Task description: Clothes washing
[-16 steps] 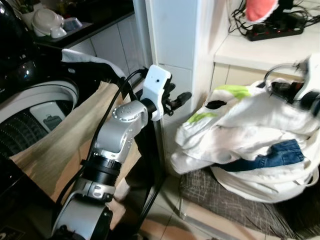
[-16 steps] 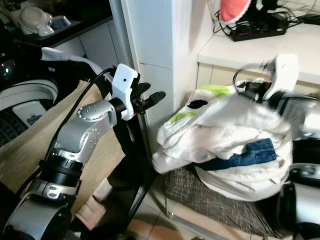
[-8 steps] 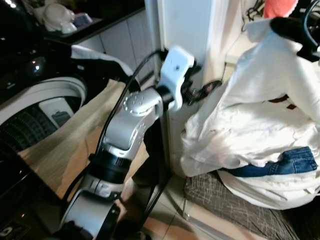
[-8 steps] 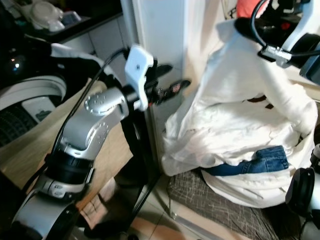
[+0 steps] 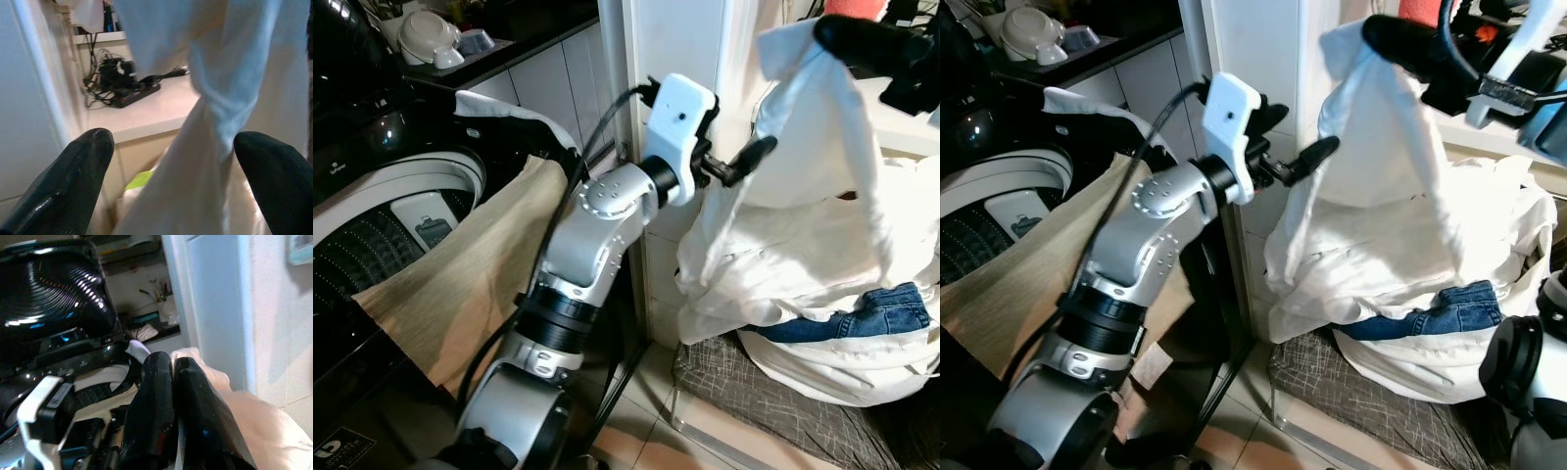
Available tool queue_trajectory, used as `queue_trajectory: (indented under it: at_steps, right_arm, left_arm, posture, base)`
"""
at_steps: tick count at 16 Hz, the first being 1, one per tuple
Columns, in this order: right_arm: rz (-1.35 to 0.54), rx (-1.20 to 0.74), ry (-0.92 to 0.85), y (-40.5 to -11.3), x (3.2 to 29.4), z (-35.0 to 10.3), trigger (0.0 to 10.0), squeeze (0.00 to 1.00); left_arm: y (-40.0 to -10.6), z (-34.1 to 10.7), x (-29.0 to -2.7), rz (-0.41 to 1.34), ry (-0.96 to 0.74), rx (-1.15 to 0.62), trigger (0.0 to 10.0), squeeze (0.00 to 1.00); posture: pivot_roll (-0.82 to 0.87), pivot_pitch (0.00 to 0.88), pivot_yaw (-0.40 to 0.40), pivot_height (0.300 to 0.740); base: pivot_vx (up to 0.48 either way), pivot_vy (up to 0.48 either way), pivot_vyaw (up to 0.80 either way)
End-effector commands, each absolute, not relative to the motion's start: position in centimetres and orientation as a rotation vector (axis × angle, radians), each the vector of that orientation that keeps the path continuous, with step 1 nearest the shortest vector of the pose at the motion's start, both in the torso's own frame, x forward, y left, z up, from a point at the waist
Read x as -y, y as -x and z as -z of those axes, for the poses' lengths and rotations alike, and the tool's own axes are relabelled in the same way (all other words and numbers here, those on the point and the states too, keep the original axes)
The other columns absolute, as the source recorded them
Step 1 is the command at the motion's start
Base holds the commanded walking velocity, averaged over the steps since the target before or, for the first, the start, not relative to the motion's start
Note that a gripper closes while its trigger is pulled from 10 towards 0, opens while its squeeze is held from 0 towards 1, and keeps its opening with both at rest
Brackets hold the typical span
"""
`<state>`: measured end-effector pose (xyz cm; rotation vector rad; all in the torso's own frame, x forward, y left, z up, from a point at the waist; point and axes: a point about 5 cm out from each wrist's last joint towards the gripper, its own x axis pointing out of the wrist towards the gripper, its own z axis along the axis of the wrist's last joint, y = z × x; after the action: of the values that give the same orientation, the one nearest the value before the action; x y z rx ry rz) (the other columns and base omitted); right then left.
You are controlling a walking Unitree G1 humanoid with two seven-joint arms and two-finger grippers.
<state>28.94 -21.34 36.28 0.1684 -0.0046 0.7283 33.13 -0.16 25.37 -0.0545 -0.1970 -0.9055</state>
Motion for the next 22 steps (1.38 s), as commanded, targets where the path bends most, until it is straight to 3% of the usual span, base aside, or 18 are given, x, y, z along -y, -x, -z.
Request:
queue_trajectory:
  at_steps: [1, 2, 4, 5, 6, 16, 17, 22]
  right_arm:
    - [-0.760, 0.040, -0.149, -28.3, 20.7, -37.3, 0.0, 0.00]
    - [-0.774, 0.034, -0.156, -28.3, 20.4, -37.2, 0.0, 0.00]
    - [-0.819, 0.033, -0.164, -28.0, 19.5, -37.1, 0.0, 0.00]
    - [-0.820, 0.033, -0.164, -28.0, 19.4, -37.1, 0.0, 0.00]
    - [-0.819, 0.031, -0.162, -28.0, 19.4, -37.1, 0.0, 0.00]
    - [-0.738, 0.010, -0.186, -28.1, 20.1, -35.8, 0.0, 0.00]
    - [-0.737, 0.010, -0.187, -28.1, 20.1, -35.7, 1.3, 0.00]
    - [-0.724, 0.013, -0.197, -27.9, 20.1, -35.4, 4.9, 0.00]
  left_arm:
    - [-33.2, -25.9, 0.0, 0.912, 0.090, 0.214, 10.0, 0.56]
    - [-33.3, -26.0, 0.4, 0.918, 0.090, 0.211, 10.0, 0.00]
    - [-34.3, -25.3, 0.5, 0.828, 0.025, 0.192, 10.0, 0.00]
    - [-34.3, -25.3, 0.5, 0.828, 0.035, 0.190, 8.6, 0.00]
    - [-34.5, -25.3, 0.2, 0.808, 0.031, 0.197, 0.0, 0.00]
    - [-35.1, -25.2, -1.2, 0.805, 0.040, 0.197, 0.0, 0.00]
    - [-35.1, -25.2, -1.3, 0.802, 0.039, 0.198, 0.0, 0.00]
    - [-35.4, -25.9, -1.8, 0.795, 0.052, 0.210, 0.0, 0.00]
  posture:
    - [-0.12, 0.000, 0.105, 0.740]
    - [-0.12, 0.000, 0.105, 0.740]
    - [-0.13, 0.000, 0.107, 0.740]
    - [-0.13, 0.000, 0.107, 0.740]
    - [-0.13, 0.000, 0.108, 0.740]
    - [-0.12, 0.000, 0.127, 0.740]
    - [-0.12, 0.000, 0.128, 0.740]
    - [-0.11, 0.000, 0.135, 0.740]
  base:
    - [0.000, 0.000, 0.00]
    - [0.000, 0.000, 0.00]
    - [0.000, 0.000, 0.00]
    - [0.000, 0.000, 0.00]
    - [0.000, 0.000, 0.00]
    - [0.000, 0.000, 0.00]
    - [0.000, 0.000, 0.00]
    - [0.000, 0.000, 0.00]
